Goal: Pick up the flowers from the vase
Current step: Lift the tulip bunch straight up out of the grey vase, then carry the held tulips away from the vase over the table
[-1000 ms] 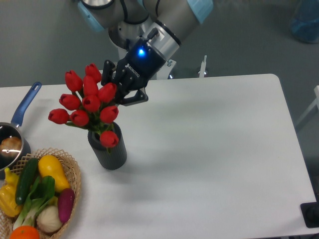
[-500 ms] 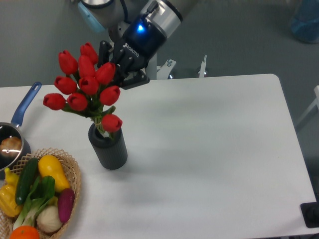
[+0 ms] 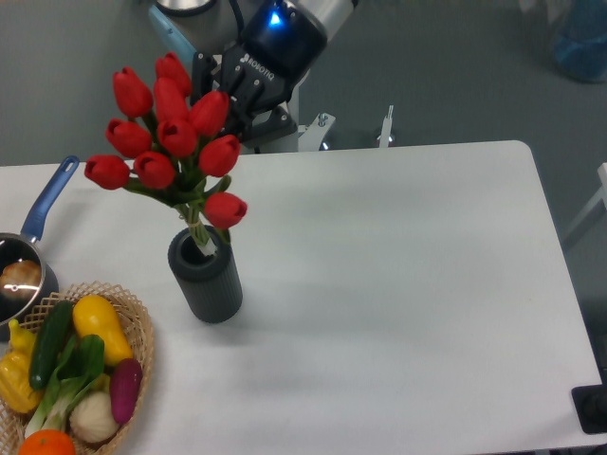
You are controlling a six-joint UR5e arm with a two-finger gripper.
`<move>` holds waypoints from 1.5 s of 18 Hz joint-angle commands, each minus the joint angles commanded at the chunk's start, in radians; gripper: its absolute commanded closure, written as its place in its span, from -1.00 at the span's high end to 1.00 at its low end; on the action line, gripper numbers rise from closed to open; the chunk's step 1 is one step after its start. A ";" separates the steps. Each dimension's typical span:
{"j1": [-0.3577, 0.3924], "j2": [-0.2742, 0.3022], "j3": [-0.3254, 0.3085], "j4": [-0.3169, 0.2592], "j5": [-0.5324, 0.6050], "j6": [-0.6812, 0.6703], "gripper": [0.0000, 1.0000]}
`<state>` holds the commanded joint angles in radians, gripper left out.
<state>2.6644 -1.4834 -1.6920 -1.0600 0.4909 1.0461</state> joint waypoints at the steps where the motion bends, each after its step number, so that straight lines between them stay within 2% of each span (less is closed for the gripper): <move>1: 0.012 0.000 0.002 0.012 0.000 0.006 -1.00; 3: 0.049 -0.009 0.000 0.079 0.008 0.012 -1.00; 5: 0.081 -0.027 0.000 0.104 0.011 0.015 -1.00; 11: 0.115 -0.110 -0.002 0.112 0.220 0.121 -1.00; 13: 0.146 -0.120 -0.003 0.112 0.294 0.159 -1.00; 17: 0.233 -0.161 0.002 0.112 0.302 0.189 -1.00; 19: 0.247 -0.193 0.002 0.112 0.325 0.215 -1.00; 23: 0.230 -0.235 0.034 0.112 0.585 0.259 -1.00; 27: 0.128 -0.304 0.080 0.110 0.837 0.256 -1.00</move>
<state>2.7921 -1.7870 -1.6123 -0.9495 1.3279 1.3024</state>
